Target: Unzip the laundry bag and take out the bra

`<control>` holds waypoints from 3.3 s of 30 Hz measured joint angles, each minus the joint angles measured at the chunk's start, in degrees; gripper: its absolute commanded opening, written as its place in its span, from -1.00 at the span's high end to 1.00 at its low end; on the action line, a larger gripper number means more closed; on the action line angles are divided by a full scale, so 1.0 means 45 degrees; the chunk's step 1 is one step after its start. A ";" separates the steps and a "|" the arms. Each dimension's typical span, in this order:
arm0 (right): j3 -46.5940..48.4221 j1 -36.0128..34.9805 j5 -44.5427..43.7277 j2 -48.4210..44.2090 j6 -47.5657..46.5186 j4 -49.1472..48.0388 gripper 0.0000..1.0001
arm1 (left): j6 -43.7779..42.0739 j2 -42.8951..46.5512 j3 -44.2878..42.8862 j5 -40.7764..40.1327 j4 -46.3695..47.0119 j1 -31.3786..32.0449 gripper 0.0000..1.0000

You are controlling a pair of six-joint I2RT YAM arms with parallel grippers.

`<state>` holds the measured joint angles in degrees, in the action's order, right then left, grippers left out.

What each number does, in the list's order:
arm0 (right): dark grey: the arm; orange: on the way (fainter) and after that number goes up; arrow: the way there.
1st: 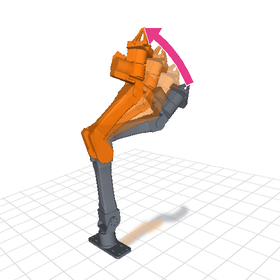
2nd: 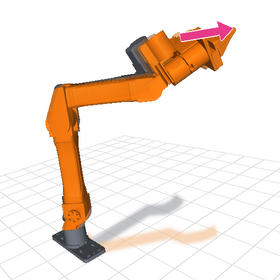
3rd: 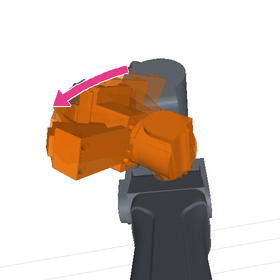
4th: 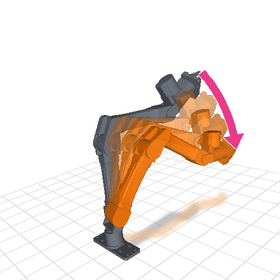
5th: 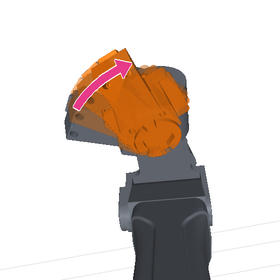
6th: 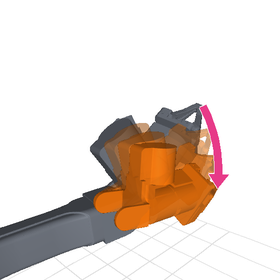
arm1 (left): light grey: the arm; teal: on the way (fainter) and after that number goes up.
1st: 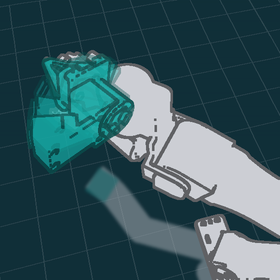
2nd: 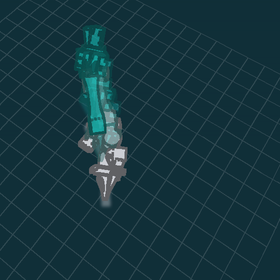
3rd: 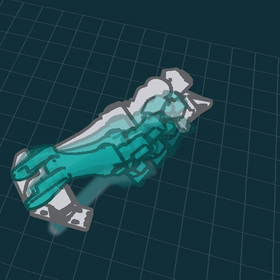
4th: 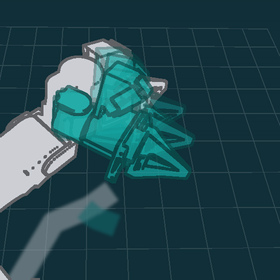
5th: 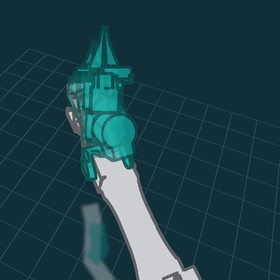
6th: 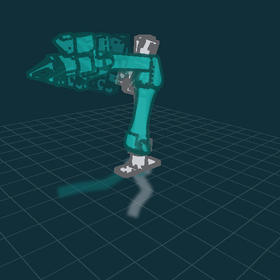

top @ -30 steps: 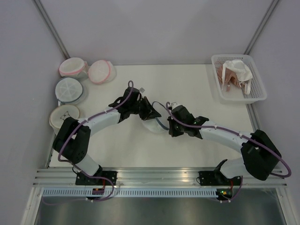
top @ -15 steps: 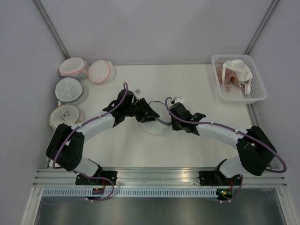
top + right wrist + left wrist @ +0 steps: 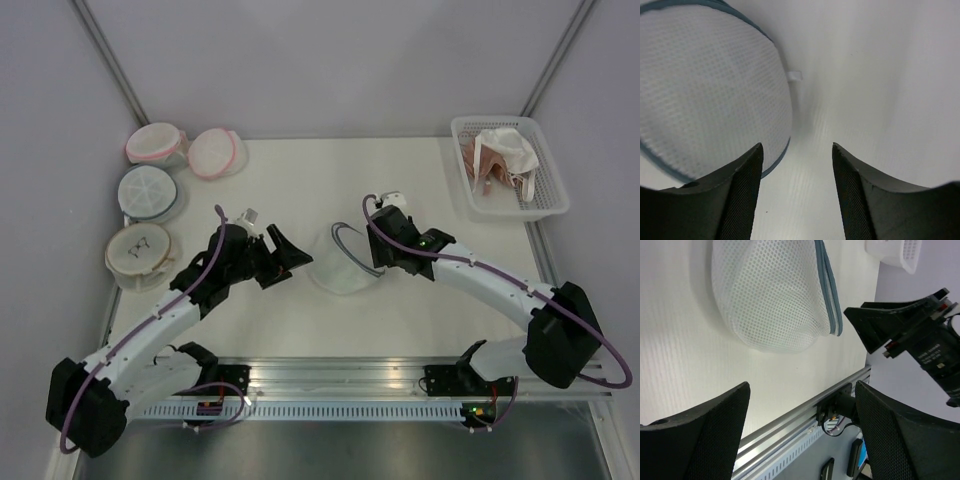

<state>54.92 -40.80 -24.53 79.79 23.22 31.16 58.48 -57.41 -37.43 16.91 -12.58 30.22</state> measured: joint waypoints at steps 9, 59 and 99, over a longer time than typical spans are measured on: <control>0.2186 -0.0913 0.2118 -0.0180 -0.0947 0.0117 -0.15 | 0.0155 0.2132 0.0967 -0.0865 -0.0685 -0.0010 -0.79; 0.1020 0.0228 0.0899 0.0039 0.0563 -0.0763 -0.81 | 0.0369 0.1710 0.1107 -0.0787 -0.1132 -0.0010 -0.75; 0.2059 -0.0053 0.5697 0.1530 -0.0374 -0.1375 0.99 | 0.0369 0.1899 0.1103 -0.0767 -0.1588 -0.0029 -0.73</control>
<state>64.18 -41.04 1.10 86.67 21.54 24.97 60.14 -48.86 -32.47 13.45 -19.73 30.09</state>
